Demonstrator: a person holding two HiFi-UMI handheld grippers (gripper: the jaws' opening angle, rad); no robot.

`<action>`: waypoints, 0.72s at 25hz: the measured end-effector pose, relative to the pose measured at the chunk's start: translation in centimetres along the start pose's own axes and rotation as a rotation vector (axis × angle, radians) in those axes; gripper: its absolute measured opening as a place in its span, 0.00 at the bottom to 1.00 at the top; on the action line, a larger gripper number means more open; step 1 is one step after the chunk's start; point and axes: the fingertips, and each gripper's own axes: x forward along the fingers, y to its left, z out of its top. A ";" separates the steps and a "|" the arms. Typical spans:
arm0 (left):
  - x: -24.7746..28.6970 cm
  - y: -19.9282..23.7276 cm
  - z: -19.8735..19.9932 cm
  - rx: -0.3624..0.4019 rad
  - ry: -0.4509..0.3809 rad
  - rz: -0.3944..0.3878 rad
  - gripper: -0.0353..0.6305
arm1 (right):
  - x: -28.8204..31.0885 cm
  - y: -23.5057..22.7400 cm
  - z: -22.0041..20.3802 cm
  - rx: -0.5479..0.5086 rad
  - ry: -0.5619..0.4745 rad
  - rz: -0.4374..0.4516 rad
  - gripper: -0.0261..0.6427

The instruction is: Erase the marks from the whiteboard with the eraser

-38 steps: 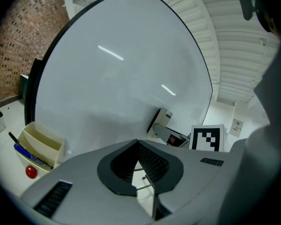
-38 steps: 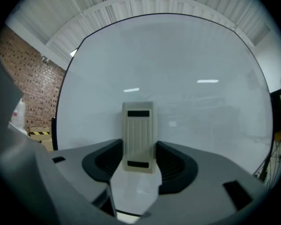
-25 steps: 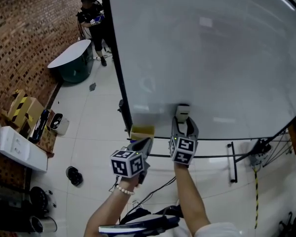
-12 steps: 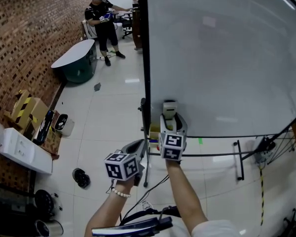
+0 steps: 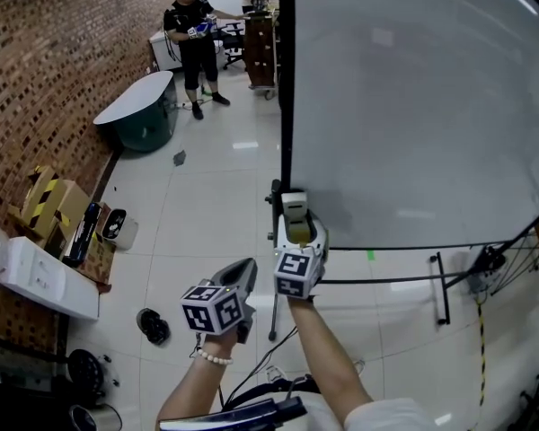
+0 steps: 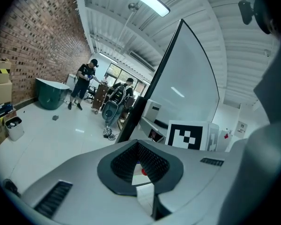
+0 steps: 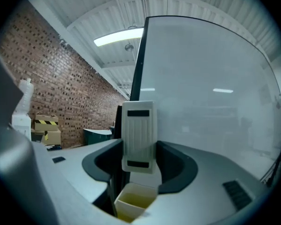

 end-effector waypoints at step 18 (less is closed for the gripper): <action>1.8 -0.4 -1.2 -0.016 0.036 -0.035 0.03 | 1.1 -1.4 -6.0 0.045 0.077 0.023 0.42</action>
